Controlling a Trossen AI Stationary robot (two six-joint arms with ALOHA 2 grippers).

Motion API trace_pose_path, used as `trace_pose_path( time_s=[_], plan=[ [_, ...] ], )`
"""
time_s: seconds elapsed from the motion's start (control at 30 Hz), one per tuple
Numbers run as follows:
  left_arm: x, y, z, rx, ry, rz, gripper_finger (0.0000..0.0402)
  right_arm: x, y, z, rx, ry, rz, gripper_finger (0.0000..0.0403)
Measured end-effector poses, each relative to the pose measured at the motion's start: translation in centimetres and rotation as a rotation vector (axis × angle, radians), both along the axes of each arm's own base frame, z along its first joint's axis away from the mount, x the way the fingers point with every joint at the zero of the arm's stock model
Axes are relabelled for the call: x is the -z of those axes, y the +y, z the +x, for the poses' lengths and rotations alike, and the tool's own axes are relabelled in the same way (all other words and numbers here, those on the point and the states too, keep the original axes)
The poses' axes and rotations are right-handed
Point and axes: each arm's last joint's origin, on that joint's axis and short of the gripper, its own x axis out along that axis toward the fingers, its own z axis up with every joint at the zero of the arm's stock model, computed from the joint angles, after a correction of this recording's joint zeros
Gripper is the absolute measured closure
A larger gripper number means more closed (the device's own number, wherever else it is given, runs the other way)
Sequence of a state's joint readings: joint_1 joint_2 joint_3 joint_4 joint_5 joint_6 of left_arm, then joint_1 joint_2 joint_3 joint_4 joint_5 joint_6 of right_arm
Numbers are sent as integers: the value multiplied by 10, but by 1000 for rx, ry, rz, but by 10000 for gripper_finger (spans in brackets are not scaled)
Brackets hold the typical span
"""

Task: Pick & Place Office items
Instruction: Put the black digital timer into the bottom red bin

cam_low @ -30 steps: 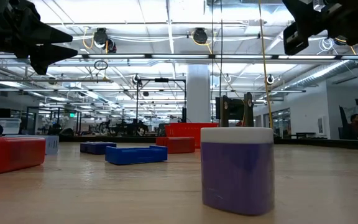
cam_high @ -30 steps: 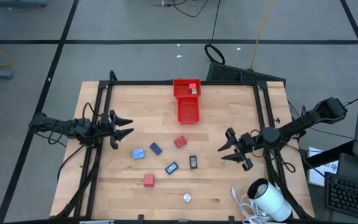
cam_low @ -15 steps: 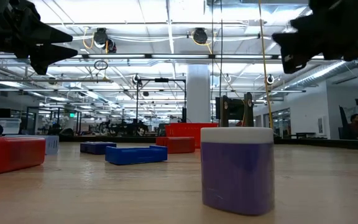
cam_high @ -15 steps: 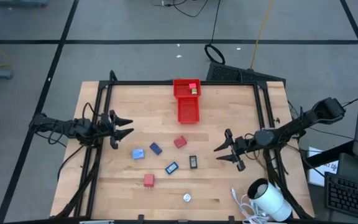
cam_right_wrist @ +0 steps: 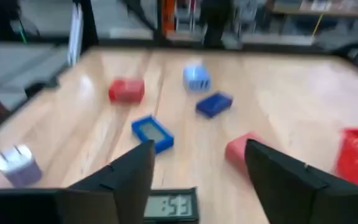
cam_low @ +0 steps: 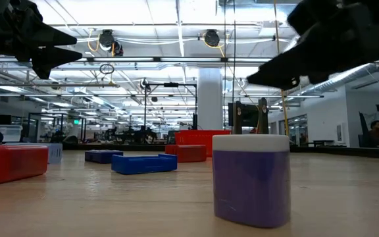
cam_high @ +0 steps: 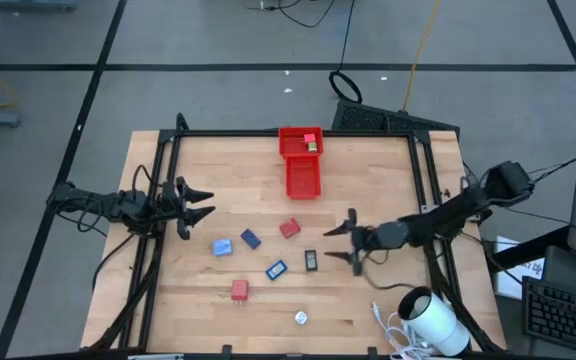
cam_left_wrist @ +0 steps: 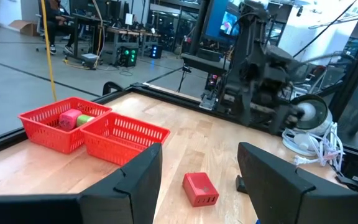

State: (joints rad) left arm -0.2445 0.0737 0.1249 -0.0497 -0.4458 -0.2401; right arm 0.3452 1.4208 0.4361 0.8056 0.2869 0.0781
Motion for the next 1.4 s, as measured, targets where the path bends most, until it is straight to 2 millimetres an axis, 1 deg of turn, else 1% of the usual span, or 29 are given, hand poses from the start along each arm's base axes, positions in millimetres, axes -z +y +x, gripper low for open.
trace_pose_path(
  time_s=[0.1,0.2,0.3,0.37,0.5,0.67,0.77,0.87,0.97,1.07,1.3,1.4],
  plan=[
    [0,0,0,-1,0,0,188,7,10,21,-12,122,-19,125],
    [0,0,0,0,-1,0,188,16,19,37,-82,272,-29,108],
    [0,0,0,0,-1,0,188,21,28,50,-170,373,66,106],
    [0,0,0,0,0,0,188,24,33,58,-218,402,136,110],
    [0,0,0,0,0,0,188,33,39,67,-260,461,188,122],
    [0,0,0,0,0,0,188,43,37,61,-242,607,179,132],
    [0,0,0,0,0,0,188,41,35,56,-221,663,171,136],
    [0,0,0,0,0,0,188,37,32,52,-170,681,140,141],
    [0,0,0,0,1,0,188,33,27,49,-72,663,79,145],
    [0,0,0,0,0,0,188,27,26,52,-20,602,68,147],
    [0,0,0,0,0,0,188,20,35,57,-123,512,75,147],
    [0,0,0,0,0,0,188,20,37,57,-136,503,80,147]
  ],
)
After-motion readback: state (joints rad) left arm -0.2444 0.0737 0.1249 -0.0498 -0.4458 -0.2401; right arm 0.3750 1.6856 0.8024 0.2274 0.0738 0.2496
